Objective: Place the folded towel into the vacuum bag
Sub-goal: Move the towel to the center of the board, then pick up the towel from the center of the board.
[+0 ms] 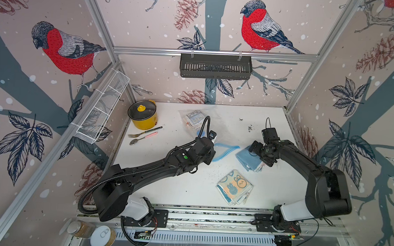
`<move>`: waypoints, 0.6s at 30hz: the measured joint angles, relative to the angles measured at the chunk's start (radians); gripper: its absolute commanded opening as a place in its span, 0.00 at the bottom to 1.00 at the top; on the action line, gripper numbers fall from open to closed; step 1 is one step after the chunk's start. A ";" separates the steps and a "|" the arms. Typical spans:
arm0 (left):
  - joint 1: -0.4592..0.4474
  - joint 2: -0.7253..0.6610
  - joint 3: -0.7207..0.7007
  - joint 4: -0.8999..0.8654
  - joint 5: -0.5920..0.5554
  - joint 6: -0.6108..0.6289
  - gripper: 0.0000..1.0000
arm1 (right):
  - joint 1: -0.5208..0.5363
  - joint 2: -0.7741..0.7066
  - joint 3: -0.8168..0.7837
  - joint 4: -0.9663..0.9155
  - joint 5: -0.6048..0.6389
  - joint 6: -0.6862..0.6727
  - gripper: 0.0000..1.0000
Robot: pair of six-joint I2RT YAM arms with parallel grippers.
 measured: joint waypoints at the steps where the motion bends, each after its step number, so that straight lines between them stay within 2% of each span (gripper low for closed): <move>1: 0.000 0.000 0.002 0.000 0.000 -0.001 0.00 | -0.002 -0.007 -0.009 -0.002 0.004 0.002 0.98; 10: 0.000 -0.006 0.015 -0.011 0.024 -0.022 0.00 | -0.001 -0.023 -0.118 -0.036 0.004 0.037 0.87; 18: 0.000 -0.006 0.022 -0.032 0.035 -0.029 0.00 | 0.031 0.031 -0.130 0.006 0.005 0.061 0.76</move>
